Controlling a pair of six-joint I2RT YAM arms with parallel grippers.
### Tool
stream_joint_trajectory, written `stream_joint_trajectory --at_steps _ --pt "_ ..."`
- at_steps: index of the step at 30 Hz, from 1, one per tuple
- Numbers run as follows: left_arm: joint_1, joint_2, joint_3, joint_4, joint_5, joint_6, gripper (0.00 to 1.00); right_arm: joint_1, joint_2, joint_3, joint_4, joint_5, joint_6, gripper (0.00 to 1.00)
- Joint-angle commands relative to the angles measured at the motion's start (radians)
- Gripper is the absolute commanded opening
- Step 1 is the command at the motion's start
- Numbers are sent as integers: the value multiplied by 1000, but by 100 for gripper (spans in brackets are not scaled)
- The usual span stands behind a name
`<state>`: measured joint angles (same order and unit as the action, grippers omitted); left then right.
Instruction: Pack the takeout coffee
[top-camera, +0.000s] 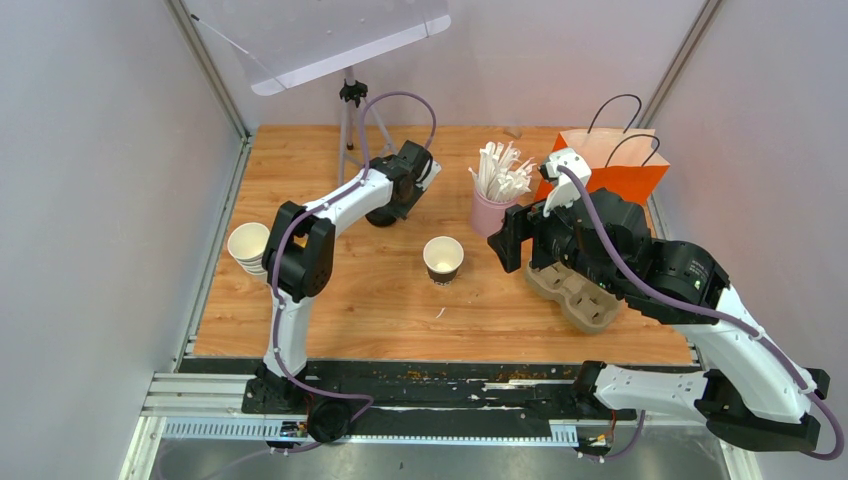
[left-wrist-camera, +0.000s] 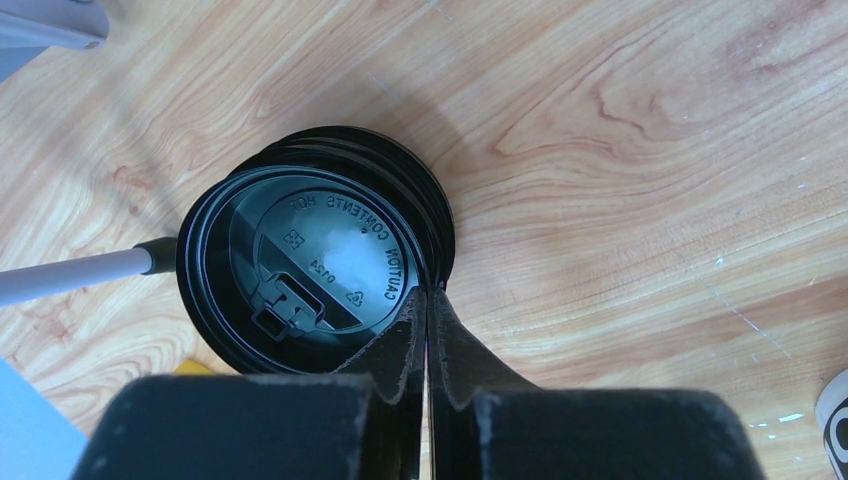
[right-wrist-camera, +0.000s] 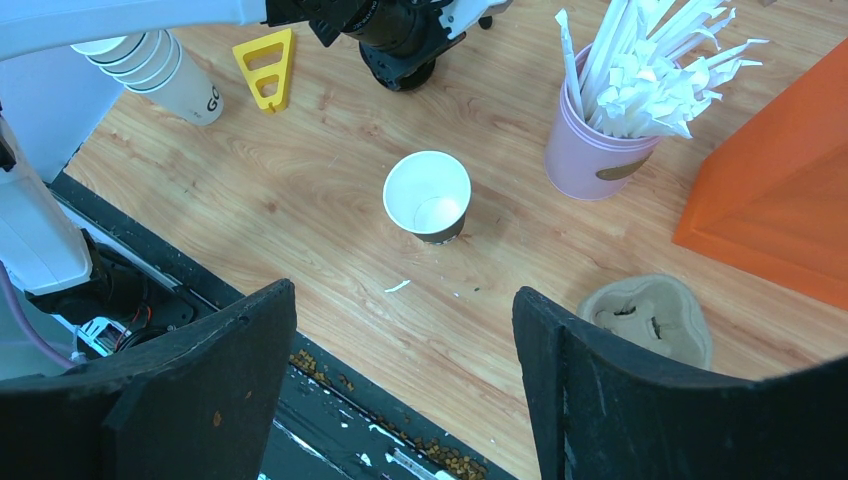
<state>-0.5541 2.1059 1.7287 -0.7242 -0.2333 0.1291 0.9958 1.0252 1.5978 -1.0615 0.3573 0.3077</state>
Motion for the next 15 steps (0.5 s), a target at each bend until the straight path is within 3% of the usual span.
stream_joint_trajectory --at_steps 1,15 --pt "-2 -36 40 -21 16 -18 0 -2 -14 6 14 13 -15 79" --pt "-1 -47 91 -62 7 -44 0 -2 -28 -17 22 5 -17 79"
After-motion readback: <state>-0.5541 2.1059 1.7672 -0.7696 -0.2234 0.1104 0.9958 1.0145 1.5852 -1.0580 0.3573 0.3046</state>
